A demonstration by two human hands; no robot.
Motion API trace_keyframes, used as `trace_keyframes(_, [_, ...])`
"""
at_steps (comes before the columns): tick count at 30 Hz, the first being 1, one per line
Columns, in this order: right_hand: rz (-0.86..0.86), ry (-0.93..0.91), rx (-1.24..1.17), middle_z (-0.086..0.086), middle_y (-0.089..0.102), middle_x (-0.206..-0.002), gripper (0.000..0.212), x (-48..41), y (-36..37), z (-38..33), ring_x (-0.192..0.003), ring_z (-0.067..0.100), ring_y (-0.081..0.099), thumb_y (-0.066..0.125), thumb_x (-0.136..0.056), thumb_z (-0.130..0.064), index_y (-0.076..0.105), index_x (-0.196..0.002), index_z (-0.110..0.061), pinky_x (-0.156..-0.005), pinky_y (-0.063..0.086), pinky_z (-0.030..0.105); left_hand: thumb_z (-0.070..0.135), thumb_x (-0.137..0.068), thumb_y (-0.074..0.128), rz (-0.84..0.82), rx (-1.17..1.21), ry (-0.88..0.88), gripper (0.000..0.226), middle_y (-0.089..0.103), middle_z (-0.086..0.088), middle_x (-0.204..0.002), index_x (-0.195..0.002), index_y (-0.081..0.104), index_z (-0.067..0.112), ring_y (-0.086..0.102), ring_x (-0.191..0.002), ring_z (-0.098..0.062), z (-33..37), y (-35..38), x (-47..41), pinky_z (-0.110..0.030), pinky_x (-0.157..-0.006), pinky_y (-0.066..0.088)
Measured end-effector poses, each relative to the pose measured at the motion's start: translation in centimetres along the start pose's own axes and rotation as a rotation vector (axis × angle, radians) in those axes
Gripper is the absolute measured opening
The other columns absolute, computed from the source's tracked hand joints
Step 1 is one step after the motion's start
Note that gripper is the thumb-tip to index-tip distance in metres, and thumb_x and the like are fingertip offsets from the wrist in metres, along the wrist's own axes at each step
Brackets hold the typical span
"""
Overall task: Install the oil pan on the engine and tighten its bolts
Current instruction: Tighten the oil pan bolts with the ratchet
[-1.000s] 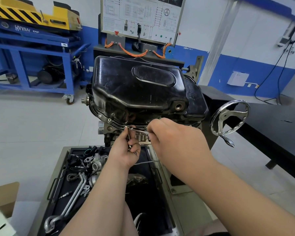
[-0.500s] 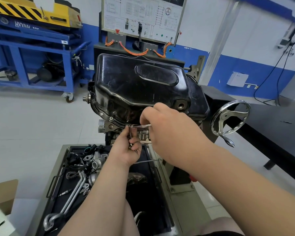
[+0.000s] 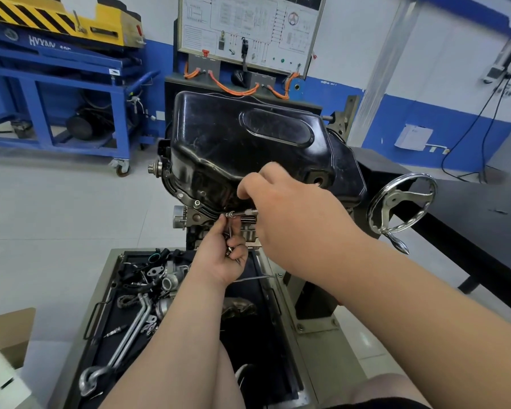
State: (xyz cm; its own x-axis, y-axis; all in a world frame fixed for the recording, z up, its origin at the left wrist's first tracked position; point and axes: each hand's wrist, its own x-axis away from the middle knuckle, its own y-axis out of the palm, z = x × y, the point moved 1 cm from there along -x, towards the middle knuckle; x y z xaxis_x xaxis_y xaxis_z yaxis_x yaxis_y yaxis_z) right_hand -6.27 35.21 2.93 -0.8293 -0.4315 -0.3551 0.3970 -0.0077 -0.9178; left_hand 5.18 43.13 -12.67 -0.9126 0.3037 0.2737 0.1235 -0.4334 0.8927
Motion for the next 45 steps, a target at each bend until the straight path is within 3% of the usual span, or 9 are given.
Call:
trace_keyframes(4, [-0.008, -0.056, 0.113, -0.004, 0.05, -0.098, 0.031, -0.4, 0.1, -0.5, -0.07, 0.021, 0.049, 0.053, -0.087, -0.014, 0.046, -0.117, -0.022, -0.051, 0.03, 0.03, 0.031, -0.099, 0.049, 0.008, -0.012, 0.019, 0.029, 0.059, 0.007, -0.056, -0.073, 0.057, 0.019, 0.033, -0.054, -0.005, 0.0, -0.2, -0.4, -0.019, -0.058, 0.014])
trace_keyframes(9, [0.059, 0.025, 0.187, -0.007, 0.039, -0.065, 0.009, -1.1, 0.2, -0.6, -0.057, 0.02, 0.046, 0.048, -0.095, -0.022, 0.048, -0.104, -0.021, -0.043, 0.022, 0.025, 0.028, -0.101, 0.044, -0.021, -0.016, 0.021, 0.057, 0.055, 0.009, -0.049, -0.047, 0.061, 0.018, 0.031, -0.034, -0.004, 0.2, -0.2, -0.1, -0.015, -0.03, 0.017])
trace_keyframes(12, [0.038, 0.026, 0.112, -0.005, 0.046, -0.077, 0.017, -1.2, 0.0, -0.7, -0.062, 0.021, 0.053, 0.052, -0.093, -0.021, 0.045, -0.109, -0.021, -0.047, 0.031, 0.029, 0.028, -0.101, 0.043, -0.035, -0.01, 0.018, 0.055, 0.057, 0.009, -0.054, -0.052, 0.064, 0.017, 0.034, -0.04, -0.003, 0.3, -0.2, -0.2, -0.015, -0.036, 0.02])
trace_keyframes(16, [-0.019, -0.041, 0.09, -0.003, 0.035, -0.095, 0.035, -1.3, -0.7, -1.3, -0.061, 0.019, 0.044, 0.054, -0.085, -0.01, 0.043, -0.118, -0.02, -0.053, 0.034, 0.033, 0.029, -0.1, 0.048, -0.009, -0.002, 0.027, 0.018, 0.06, 0.003, -0.087, -0.096, 0.06, 0.016, 0.036, -0.07, -0.01, 0.2, -0.2, -0.6, -0.025, -0.062, 0.02])
trace_keyframes(23, [0.04, 0.015, 0.187, -0.004, 0.03, -0.06, 0.009, -1.9, -0.7, -1.0, -0.046, 0.015, 0.032, 0.047, -0.096, -0.021, 0.039, -0.093, -0.019, -0.042, 0.019, 0.025, 0.029, -0.101, 0.044, -0.004, -0.004, 0.007, 0.05, 0.054, 0.01, -0.052, -0.056, 0.061, 0.018, 0.029, -0.034, -0.003, 0.3, 0.0, 0.5, -0.014, -0.029, 0.016])
trace_keyframes(29, [-0.029, -0.038, 0.13, -0.002, 0.033, -0.093, 0.033, -1.5, -0.7, -1.3, -0.05, 0.017, 0.036, 0.053, -0.087, -0.012, 0.042, -0.117, -0.018, -0.048, 0.032, 0.032, 0.029, -0.1, 0.047, -0.013, -0.024, 0.02, 0.026, 0.063, 0.005, -0.081, -0.086, 0.064, 0.015, 0.039, -0.063, -0.007, 0.3, 0.1, 0.4, -0.022, -0.055, 0.021])
trace_keyframes(33, [-0.033, -0.059, 0.191, -0.005, 0.03, -0.07, 0.027, -2.0, -1.0, -1.2, -0.054, 0.018, 0.04, 0.053, -0.086, -0.009, 0.046, -0.111, -0.017, -0.045, 0.026, 0.029, 0.024, -0.103, 0.038, -0.048, -0.034, 0.024, 0.063, 0.051, 0.01, -0.046, -0.043, 0.057, 0.018, 0.03, -0.034, -0.004, 0.3, 0.2, 0.6, -0.015, -0.037, 0.014])
trace_keyframes(37, [0.053, 0.019, 0.2, -0.004, 0.03, -0.058, 0.008, -2.0, -0.7, -1.2, -0.044, 0.015, 0.029, 0.046, -0.096, -0.021, 0.039, -0.091, -0.019, -0.042, 0.018, 0.025, 0.026, -0.103, 0.036, -0.041, -0.002, -0.007, 0.064, 0.049, 0.01, -0.047, -0.044, 0.057, 0.018, 0.029, -0.035, -0.003, 0.4, 0.2, 0.8, -0.014, -0.03, 0.014])
trace_keyframes(45, [-0.065, -0.067, 0.156, -0.002, 0.041, -0.091, 0.035, -1.8, -1.0, -1.3, -0.057, 0.018, 0.043, 0.057, -0.083, -0.009, 0.046, -0.115, -0.019, -0.045, 0.022, 0.028, 0.025, -0.103, 0.033, -0.053, -0.043, 0.007, 0.069, 0.044, 0.01, -0.042, -0.039, 0.057, 0.019, 0.026, -0.032, -0.003, 0.4, 0.2, 0.9, -0.014, -0.033, 0.012])
